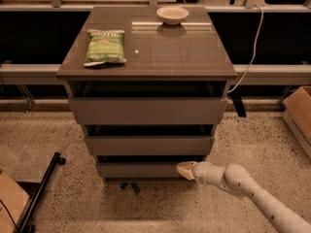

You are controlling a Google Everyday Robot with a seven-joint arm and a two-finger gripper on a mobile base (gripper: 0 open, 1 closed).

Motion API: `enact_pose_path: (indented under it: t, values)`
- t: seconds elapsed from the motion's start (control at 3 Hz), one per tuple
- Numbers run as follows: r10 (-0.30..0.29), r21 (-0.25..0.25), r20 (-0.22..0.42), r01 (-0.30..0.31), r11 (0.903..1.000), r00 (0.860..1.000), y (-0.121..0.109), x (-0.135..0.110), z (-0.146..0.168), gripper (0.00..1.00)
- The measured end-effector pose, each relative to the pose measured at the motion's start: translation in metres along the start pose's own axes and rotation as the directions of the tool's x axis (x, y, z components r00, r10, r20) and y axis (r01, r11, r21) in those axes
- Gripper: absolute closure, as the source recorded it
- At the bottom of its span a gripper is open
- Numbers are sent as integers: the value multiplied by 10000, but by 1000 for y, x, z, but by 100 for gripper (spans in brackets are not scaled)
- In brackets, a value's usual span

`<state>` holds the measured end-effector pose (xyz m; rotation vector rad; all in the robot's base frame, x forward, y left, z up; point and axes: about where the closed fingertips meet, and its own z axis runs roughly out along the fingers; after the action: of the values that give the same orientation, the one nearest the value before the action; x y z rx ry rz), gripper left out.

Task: Open bottom drawer

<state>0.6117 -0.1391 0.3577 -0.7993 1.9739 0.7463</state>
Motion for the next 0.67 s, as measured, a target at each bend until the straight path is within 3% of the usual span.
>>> enact_pose_path:
  t: [0.33,0.67]
  values:
    - [24,44,-62,-24,10000,10000,-1,1,4,60]
    - [-5,320,265,-4,9995,9996,-20,-3,26,37]
